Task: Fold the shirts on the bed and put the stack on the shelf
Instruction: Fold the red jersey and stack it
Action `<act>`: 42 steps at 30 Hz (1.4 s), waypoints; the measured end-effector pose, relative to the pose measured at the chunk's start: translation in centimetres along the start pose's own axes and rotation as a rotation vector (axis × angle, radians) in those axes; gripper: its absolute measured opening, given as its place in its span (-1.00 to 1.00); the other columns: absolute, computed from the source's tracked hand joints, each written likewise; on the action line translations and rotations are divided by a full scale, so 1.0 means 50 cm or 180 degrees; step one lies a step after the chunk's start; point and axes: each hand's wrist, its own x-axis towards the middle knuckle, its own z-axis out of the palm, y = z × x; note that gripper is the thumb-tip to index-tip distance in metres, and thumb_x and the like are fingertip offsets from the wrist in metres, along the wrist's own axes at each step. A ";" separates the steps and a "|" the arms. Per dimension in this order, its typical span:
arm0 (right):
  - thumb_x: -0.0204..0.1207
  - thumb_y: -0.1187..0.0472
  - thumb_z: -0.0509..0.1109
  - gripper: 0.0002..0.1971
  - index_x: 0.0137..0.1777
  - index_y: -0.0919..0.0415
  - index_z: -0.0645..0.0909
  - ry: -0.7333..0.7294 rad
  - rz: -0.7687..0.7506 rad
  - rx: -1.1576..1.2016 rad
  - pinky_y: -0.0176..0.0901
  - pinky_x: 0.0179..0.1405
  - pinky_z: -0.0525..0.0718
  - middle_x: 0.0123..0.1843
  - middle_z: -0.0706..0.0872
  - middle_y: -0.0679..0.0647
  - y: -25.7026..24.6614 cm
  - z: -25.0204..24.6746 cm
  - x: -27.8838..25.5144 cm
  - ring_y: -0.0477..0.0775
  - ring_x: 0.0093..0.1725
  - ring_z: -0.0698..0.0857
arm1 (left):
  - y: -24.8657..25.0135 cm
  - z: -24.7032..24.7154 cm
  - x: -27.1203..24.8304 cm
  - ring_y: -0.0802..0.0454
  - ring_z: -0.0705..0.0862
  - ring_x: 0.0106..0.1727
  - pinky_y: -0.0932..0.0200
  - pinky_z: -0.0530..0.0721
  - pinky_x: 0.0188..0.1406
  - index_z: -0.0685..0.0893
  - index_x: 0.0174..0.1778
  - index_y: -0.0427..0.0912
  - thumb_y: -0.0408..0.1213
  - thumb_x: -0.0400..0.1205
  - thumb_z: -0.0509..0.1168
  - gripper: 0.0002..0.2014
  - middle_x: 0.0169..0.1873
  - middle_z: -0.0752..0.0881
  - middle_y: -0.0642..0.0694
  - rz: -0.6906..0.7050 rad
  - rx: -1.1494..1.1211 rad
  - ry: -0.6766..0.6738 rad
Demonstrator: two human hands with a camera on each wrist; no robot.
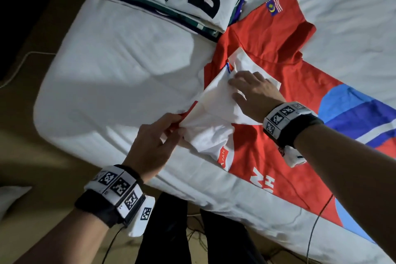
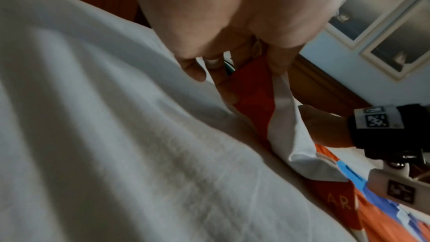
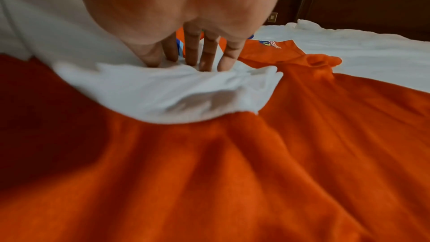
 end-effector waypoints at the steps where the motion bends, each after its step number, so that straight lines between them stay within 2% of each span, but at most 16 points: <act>1: 0.64 0.11 0.30 -0.58 0.50 0.08 0.52 -0.0009 0.0018 0.0016 0.31 0.16 0.62 0.49 0.52 0.14 0.002 0.003 -0.001 0.35 0.28 0.54 | -0.005 -0.003 0.002 0.15 0.70 -0.17 0.15 0.62 -0.08 0.65 0.20 0.19 -0.07 0.67 0.26 -0.79 -0.15 0.72 0.21 0.0054 0.0165 -0.0103; 5: 0.64 0.08 0.28 -0.55 0.53 0.05 0.48 -0.0107 0.0124 -0.0161 0.27 0.17 0.61 0.52 0.49 0.11 0.001 -0.001 -0.001 0.33 0.32 0.52 | -0.012 -0.030 0.001 -0.04 0.66 -0.40 -0.05 0.65 -0.26 0.75 0.00 -0.06 -0.06 0.67 0.20 -0.75 -0.27 0.68 0.07 0.0383 0.1578 0.0028; 9: 0.63 0.06 0.28 -0.57 0.49 0.08 0.52 -0.0112 0.0180 -0.0185 0.24 0.16 0.62 0.46 0.51 0.12 -0.003 -0.005 0.011 0.32 0.30 0.53 | 0.001 -0.048 0.000 -0.13 0.68 -0.32 -0.04 0.65 -0.25 0.79 -0.07 -0.06 0.02 0.70 0.18 -0.67 -0.28 0.77 -0.01 0.0251 0.1989 0.0237; 12: 0.60 0.14 0.27 -0.65 0.34 0.19 0.61 0.0237 0.0079 -0.0058 0.28 0.02 0.69 0.32 0.60 0.20 -0.001 -0.009 0.032 0.37 0.18 0.61 | -0.006 -0.043 0.012 -0.22 0.65 -0.19 -0.09 0.64 -0.20 0.79 -0.16 -0.09 0.03 0.69 0.19 -0.65 -0.18 0.73 -0.10 -0.0046 0.1848 0.0621; 14: 0.59 0.19 0.23 -0.69 0.27 0.24 0.63 0.0476 0.0005 -0.0022 0.25 -0.10 0.72 0.26 0.62 0.22 0.000 -0.016 0.051 0.38 0.13 0.64 | -0.011 -0.043 0.034 -0.26 0.66 -0.04 -0.11 0.65 -0.10 0.73 -0.05 -0.09 0.04 0.70 0.13 -0.65 -0.06 0.68 -0.15 -0.0612 0.1522 0.0736; 17: 0.60 0.18 0.16 -0.67 0.26 0.22 0.62 0.0608 -0.0193 -0.0049 0.20 -0.15 0.73 0.26 0.61 0.22 -0.003 -0.031 0.081 0.37 0.12 0.65 | -0.026 -0.040 0.074 -0.22 0.68 0.08 -0.06 0.63 0.07 0.65 0.06 -0.05 0.06 0.71 0.16 -0.71 -0.01 0.74 -0.12 -0.1511 0.1214 0.0321; 19: 0.59 0.23 0.28 -0.67 0.34 0.19 0.60 0.0458 -0.0312 -0.0107 0.22 -0.08 0.74 0.32 0.58 0.23 -0.011 -0.036 0.097 0.38 0.18 0.64 | -0.034 -0.034 0.081 -0.18 0.70 0.06 -0.02 0.64 0.07 0.67 -0.02 -0.03 -0.07 0.68 0.26 -0.85 -0.07 0.77 -0.08 -0.1430 0.0924 0.0364; 22: 0.56 0.23 0.36 -0.58 0.43 0.17 0.57 0.0084 -0.0224 -0.0150 0.22 0.05 0.70 0.41 0.53 0.22 -0.026 -0.037 0.112 0.36 0.27 0.58 | -0.046 -0.041 0.068 0.04 0.67 -0.18 0.21 0.55 -0.07 0.66 -0.13 -0.06 -0.26 0.67 0.31 -0.92 -0.27 0.70 0.13 -0.1206 0.0550 0.1100; 25: 0.54 0.24 0.38 -0.61 0.37 0.21 0.60 0.0165 -0.0144 -0.0155 0.26 0.02 0.70 0.35 0.57 0.22 -0.031 -0.027 0.115 0.37 0.22 0.59 | -0.051 -0.056 0.047 0.05 0.67 -0.18 0.51 0.46 -0.24 0.66 -0.04 -0.09 -0.32 0.67 0.30 -0.94 -0.27 0.65 0.23 -0.1400 0.0196 0.1568; 27: 0.53 0.24 0.39 -0.66 0.30 0.24 0.64 0.0218 -0.0147 -0.0187 0.29 -0.01 0.70 0.30 0.60 0.23 -0.030 -0.025 0.115 0.38 0.19 0.60 | -0.048 -0.061 0.038 0.11 0.69 -0.13 0.46 0.50 -0.19 0.67 0.05 -0.08 -0.14 0.70 0.29 -0.88 -0.20 0.68 0.19 -0.1454 0.0081 0.1214; 30: 0.54 0.27 0.32 -0.78 0.12 0.27 0.69 0.0612 -0.0530 -0.0426 0.26 -0.06 0.68 0.19 0.67 0.21 -0.036 -0.032 0.114 0.38 0.08 0.63 | -0.036 -0.064 0.041 0.12 0.72 -0.05 0.11 0.64 -0.05 0.64 0.23 0.03 0.38 0.56 0.16 -0.45 -0.12 0.72 0.17 -0.1376 0.0197 0.0300; 33: 0.53 0.28 0.30 -0.78 0.08 0.20 0.73 0.0828 -0.1048 -0.0363 0.19 -0.04 0.63 0.12 0.72 0.14 -0.068 -0.041 0.130 0.31 0.00 0.64 | -0.033 -0.071 0.057 0.02 0.72 0.04 -0.02 0.68 0.11 0.61 0.26 0.13 0.50 0.39 0.15 -0.32 -0.05 0.74 0.14 -0.1536 0.0387 -0.0124; 35: 0.51 0.30 0.34 -0.71 0.20 0.13 0.73 0.0533 -0.1197 -0.0251 0.15 0.01 0.60 0.19 0.73 0.08 -0.100 -0.046 0.149 0.28 0.09 0.63 | -0.035 -0.071 0.062 0.14 0.69 0.03 0.09 0.64 0.09 0.61 0.28 0.11 0.41 0.42 0.32 -0.38 0.00 0.73 0.18 -0.1461 0.0282 -0.0168; 38: 0.53 0.29 0.35 -0.54 0.44 0.02 0.59 -0.0205 -0.0937 -0.0594 0.22 0.24 0.46 0.32 0.66 0.02 -0.144 -0.051 0.182 0.25 0.29 0.52 | -0.049 -0.063 0.052 0.37 0.66 -0.07 0.50 0.53 -0.05 0.70 0.27 -0.03 -0.03 0.51 0.55 -0.58 -0.05 0.72 0.19 -0.1268 0.0163 0.0070; 40: 0.58 0.21 0.30 -0.57 0.46 -0.03 0.54 -0.0542 -0.0622 -0.0816 0.22 0.33 0.35 0.30 0.62 0.00 -0.163 -0.055 0.203 0.22 0.35 0.43 | -0.062 -0.058 0.044 0.34 0.68 -0.12 0.44 0.59 -0.08 0.73 0.21 -0.05 -0.22 0.51 0.57 -0.65 -0.15 0.72 0.17 -0.1209 0.0052 0.0180; 42: 0.62 0.14 0.29 -0.72 0.31 -0.05 0.61 -0.0757 -0.0555 -0.0990 0.20 0.34 0.30 0.23 0.64 -0.03 -0.173 -0.061 0.219 0.17 0.35 0.44 | -0.064 -0.055 0.038 0.19 0.71 -0.15 0.27 0.64 -0.07 0.73 0.18 -0.04 -0.28 0.52 0.56 -0.68 -0.19 0.72 0.13 -0.1162 -0.0051 0.0218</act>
